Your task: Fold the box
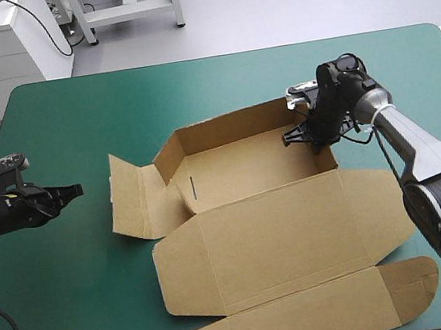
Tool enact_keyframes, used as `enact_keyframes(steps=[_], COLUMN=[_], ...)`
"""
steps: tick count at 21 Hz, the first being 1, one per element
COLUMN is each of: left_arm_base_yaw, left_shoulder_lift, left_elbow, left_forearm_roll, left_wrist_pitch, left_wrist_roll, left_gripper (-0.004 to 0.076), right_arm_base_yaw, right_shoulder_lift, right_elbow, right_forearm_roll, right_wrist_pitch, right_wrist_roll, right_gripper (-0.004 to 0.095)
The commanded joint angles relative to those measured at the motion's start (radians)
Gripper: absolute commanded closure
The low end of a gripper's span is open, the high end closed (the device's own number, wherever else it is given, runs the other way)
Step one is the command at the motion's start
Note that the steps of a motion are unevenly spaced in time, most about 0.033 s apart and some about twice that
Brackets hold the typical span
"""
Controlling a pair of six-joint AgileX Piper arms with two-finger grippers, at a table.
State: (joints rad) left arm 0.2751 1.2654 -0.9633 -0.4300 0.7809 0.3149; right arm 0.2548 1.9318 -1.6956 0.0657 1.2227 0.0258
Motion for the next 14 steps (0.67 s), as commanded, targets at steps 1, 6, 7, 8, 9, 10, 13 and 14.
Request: enact_keyframes(steps=[1,6,7,8,9,10,13,14], left_arm_base_yaw=[-0.001,-0.001,-0.001,-0.001,-0.001,-0.001,-0.001,-0.001], left_shoulder_lift=[-0.026,-0.026,-0.026,-0.026,-0.026,-0.026,-0.026,-0.026], left_elbow=[-0.025,-0.025,-0.025,-0.025,-0.025,-0.025,-0.025,-0.025], left_forearm_roll=[-0.036,-0.034,-0.034,-0.034,-0.034,-0.034,-0.082,-0.084], left_wrist_pitch=[-0.020,-0.026,-0.030,-0.040,-0.049,-0.066,-0.102,-0.112], left_wrist_roll=[-0.005,-0.001,-0.001,-0.001,-0.001,-0.001,-0.001,0.001], left_gripper=[0.0731,0.0731,0.0731,0.0731,0.0731,0.0731,0.0731,0.0731], right_arm_base_yaw=[-0.001,-0.036,-0.053,-0.069,-0.083,-0.111,-0.163,-0.163], right_shoulder_lift=[-0.152,-0.359,-0.392,-0.425,-0.459,-0.518,-0.656,-0.677], right_elbow=[-0.049,-0.049,-0.049,-0.049,-0.049,-0.049,-0.049,-0.049], right_forearm_roll=[0.053,0.040,0.035,0.035,0.038,0.043,0.123,0.133], right_wrist_pitch=[0.024,0.024,0.024,0.024,0.024,0.024,0.024,0.024], right_wrist_roll=[-0.072,-0.101,-0.101,-0.101,-0.101,-0.107,-0.116,-0.116], right_gripper=[0.0927,0.0927,0.0927,0.0927,0.0927,0.0927,0.0928,0.0927])
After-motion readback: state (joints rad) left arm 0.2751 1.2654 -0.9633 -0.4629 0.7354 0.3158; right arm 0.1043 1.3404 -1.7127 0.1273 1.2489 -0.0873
